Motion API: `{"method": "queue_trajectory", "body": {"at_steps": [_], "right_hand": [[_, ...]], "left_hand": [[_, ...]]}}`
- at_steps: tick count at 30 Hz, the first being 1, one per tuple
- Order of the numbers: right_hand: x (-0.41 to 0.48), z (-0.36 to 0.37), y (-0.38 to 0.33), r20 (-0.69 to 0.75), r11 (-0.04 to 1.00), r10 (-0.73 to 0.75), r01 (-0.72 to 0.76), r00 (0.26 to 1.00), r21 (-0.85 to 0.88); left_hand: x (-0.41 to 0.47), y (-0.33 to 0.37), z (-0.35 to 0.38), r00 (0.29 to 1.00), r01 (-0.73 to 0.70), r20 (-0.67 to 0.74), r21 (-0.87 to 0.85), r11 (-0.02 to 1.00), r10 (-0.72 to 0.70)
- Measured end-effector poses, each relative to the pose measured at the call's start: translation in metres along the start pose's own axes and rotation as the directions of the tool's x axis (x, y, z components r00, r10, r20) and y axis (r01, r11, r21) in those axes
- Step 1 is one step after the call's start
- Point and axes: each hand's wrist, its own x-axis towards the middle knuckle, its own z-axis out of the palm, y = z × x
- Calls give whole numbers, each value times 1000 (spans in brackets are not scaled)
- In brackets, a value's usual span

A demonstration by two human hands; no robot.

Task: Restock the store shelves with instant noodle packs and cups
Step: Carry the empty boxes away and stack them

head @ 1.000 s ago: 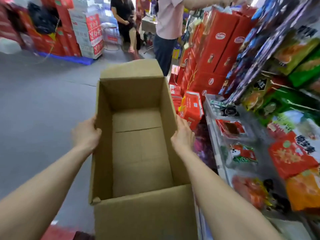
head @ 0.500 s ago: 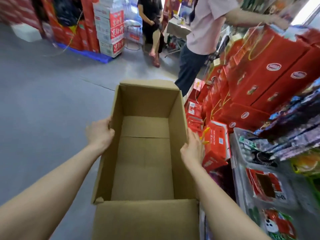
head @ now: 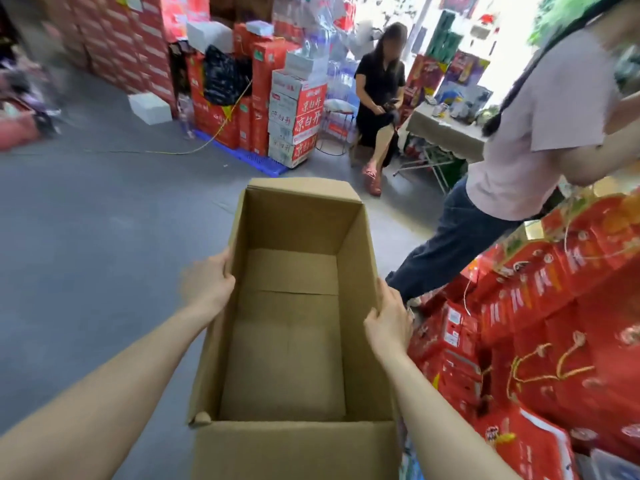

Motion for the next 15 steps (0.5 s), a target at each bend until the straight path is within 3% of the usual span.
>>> {"method": "queue_trajectory", "body": {"at_steps": [11, 15], "right_hand": [[270, 108, -175, 144, 986, -165, 159, 976, 55], [346, 162, -254, 155, 982, -184, 174, 971, 75]], "left_hand": [[282, -59, 6, 965, 244, -94, -34, 969, -246], [389, -94, -2, 964, 248, -91, -48, 968, -251]]}}
